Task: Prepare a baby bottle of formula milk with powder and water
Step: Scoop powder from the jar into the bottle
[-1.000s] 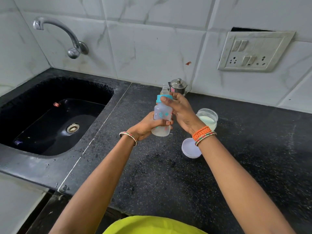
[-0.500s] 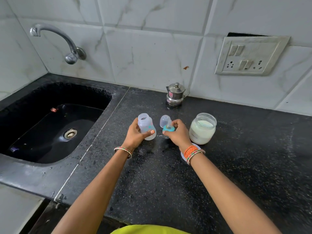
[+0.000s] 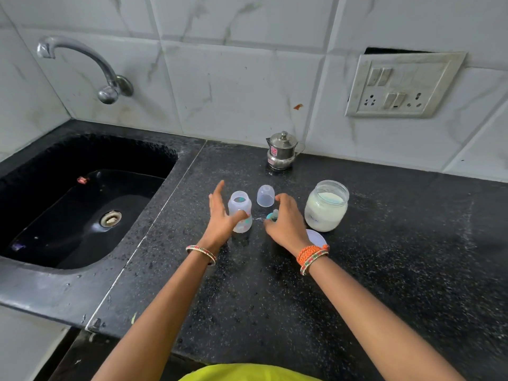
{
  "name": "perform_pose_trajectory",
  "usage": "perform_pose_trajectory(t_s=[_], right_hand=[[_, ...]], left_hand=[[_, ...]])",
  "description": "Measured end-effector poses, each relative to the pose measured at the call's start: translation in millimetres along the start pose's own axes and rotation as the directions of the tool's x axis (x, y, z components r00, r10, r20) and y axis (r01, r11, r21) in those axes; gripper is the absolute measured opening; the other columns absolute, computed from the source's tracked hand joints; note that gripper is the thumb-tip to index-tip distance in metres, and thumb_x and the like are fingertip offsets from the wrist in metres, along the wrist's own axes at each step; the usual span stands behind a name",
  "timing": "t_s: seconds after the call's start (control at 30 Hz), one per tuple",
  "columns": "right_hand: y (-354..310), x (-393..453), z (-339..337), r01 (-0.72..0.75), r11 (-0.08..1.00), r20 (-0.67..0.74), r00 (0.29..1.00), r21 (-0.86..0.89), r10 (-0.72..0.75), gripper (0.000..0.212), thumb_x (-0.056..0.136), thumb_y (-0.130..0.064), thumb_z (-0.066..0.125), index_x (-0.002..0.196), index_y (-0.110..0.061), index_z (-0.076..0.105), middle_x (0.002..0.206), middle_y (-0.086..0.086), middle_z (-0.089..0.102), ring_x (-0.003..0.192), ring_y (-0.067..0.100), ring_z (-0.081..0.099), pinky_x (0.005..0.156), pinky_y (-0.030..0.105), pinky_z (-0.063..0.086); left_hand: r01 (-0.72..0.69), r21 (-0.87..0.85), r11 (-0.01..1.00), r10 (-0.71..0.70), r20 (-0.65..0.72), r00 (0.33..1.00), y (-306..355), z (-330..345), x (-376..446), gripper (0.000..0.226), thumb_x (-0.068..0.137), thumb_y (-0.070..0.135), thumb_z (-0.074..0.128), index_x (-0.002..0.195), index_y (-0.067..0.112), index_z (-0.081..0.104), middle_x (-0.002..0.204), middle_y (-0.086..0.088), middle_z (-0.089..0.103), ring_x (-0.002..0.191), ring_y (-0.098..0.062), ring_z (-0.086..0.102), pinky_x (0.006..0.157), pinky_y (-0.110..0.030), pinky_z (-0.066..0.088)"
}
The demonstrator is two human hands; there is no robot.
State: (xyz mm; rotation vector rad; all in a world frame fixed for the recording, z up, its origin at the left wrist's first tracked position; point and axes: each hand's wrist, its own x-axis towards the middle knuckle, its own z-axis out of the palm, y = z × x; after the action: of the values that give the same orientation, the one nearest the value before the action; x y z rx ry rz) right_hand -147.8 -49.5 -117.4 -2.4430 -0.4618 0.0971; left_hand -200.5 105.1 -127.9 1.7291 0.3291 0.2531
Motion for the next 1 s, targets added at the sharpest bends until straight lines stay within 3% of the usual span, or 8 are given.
perform_pose_trajectory(t_s=[0.13, 0.23, 0.33, 0.4, 0.47, 0.6, 0.77, 1.0], right_hand=[[-4, -5, -38, 0.106, 0.994, -0.270, 0.958, 0.026, -0.095, 0.014, 0.084, -0.015, 0.060, 0.097, -0.016, 0.061, 0.106, 0.000, 0.057, 0.092, 0.019, 0.058, 0.071, 0.039, 0.052], [9, 5, -76, 0.067, 0.996, -0.382, 0.921, -0.053, -0.082, 0.012, 0.087, -0.014, 0.057, 0.095, -0.014, 0.066, 0.103, 0.006, 0.061, 0.098, 0.024, 0.054, 0.075, 0.035, 0.047], [32, 18, -111, -0.159, 0.966, -0.343, 0.936, -0.205, 0.082, 0.019, 0.089, -0.020, 0.056, 0.099, -0.010, 0.069, 0.110, 0.015, 0.060, 0.107, 0.033, 0.051, 0.077, 0.035, 0.043], [43, 26, -125, -0.300, 0.909, -0.231, 0.943, -0.289, 0.238, 0.022, 0.086, -0.023, 0.058, 0.101, -0.011, 0.069, 0.113, 0.015, 0.062, 0.108, 0.036, 0.053, 0.079, 0.038, 0.046], [46, 32, -132, -0.363, 0.875, -0.130, 0.932, -0.321, 0.339, 0.021, 0.082, -0.024, 0.063, 0.099, -0.014, 0.068, 0.109, 0.012, 0.066, 0.103, 0.036, 0.060, 0.075, 0.037, 0.046], [38, 42, -132, -0.325, 0.790, -0.053, 0.935, -0.519, 0.350, 0.039, 0.078, -0.035, 0.072, 0.107, -0.011, 0.062, 0.106, 0.009, 0.066, 0.097, 0.031, 0.063, 0.068, 0.033, 0.043], [32, 48, -132, -0.312, 0.781, -0.009, 0.931, -0.542, 0.366, 0.034, 0.081, -0.027, 0.070, 0.109, -0.010, 0.061, 0.109, 0.010, 0.065, 0.100, 0.031, 0.062, 0.068, 0.034, 0.040], [38, 25, -132, -0.100, 0.878, -0.247, 0.969, -0.469, -0.021, 0.009, 0.087, -0.011, 0.057, 0.091, -0.009, 0.065, 0.098, 0.010, 0.064, 0.091, 0.030, 0.061, 0.065, 0.032, 0.042]], left_hand=[[-0.257, -0.008, 0.966, 0.249, -0.219, 0.943, 50, 19, -11, 0.063, 0.069, 0.029, 0.054, 0.129, 0.031, 0.036, 0.134, 0.013, 0.035, 0.130, -0.009, 0.028, 0.103, -0.025, 0.026], [-0.351, -0.042, 0.936, 0.340, -0.164, 0.926, 77, 39, -7, 0.043, 0.075, 0.019, 0.053, 0.117, 0.024, 0.049, 0.123, 0.012, 0.051, 0.110, -0.010, 0.050, 0.091, -0.019, 0.041], [-0.301, -0.124, 0.946, 0.297, -0.044, 0.954, 85, 64, 5, 0.031, 0.081, 0.002, 0.054, 0.110, 0.015, 0.053, 0.110, 0.006, 0.058, 0.076, 0.007, 0.055, 0.068, -0.012, 0.047], [-0.252, -0.086, 0.964, 0.256, 0.035, 0.966, 81, 80, 15, 0.032, 0.082, -0.006, 0.053, 0.109, 0.011, 0.053, 0.113, -0.003, 0.059, 0.082, 0.011, 0.054, 0.069, -0.008, 0.045], [-0.212, -0.041, 0.976, 0.216, 0.123, 0.969, 76, 94, 23, 0.036, 0.082, -0.008, 0.053, 0.115, 0.006, 0.053, 0.122, -0.009, 0.057, 0.105, -0.006, 0.054, 0.075, -0.006, 0.045], [-0.171, 0.009, 0.985, 0.164, 0.232, 0.959, 66, 116, 34, 0.049, 0.082, -0.010, 0.053, 0.128, 0.005, 0.046, 0.136, -0.008, 0.050, 0.126, -0.019, 0.046, 0.084, -0.005, 0.041], [-0.141, 0.114, 0.983, 0.091, 0.364, 0.927, 57, 122, 44, 0.061, 0.084, -0.008, 0.054, 0.140, 0.007, 0.036, 0.149, -0.008, 0.038, 0.138, -0.020, 0.035, 0.109, -0.034, 0.037], [-0.122, 0.144, 0.982, 0.044, 0.453, 0.891, 44, 130, 44, 0.068, 0.080, -0.004, 0.065, 0.140, 0.009, 0.034, 0.142, -0.012, 0.046, 0.129, -0.026, 0.046, 0.108, -0.042, 0.038]])
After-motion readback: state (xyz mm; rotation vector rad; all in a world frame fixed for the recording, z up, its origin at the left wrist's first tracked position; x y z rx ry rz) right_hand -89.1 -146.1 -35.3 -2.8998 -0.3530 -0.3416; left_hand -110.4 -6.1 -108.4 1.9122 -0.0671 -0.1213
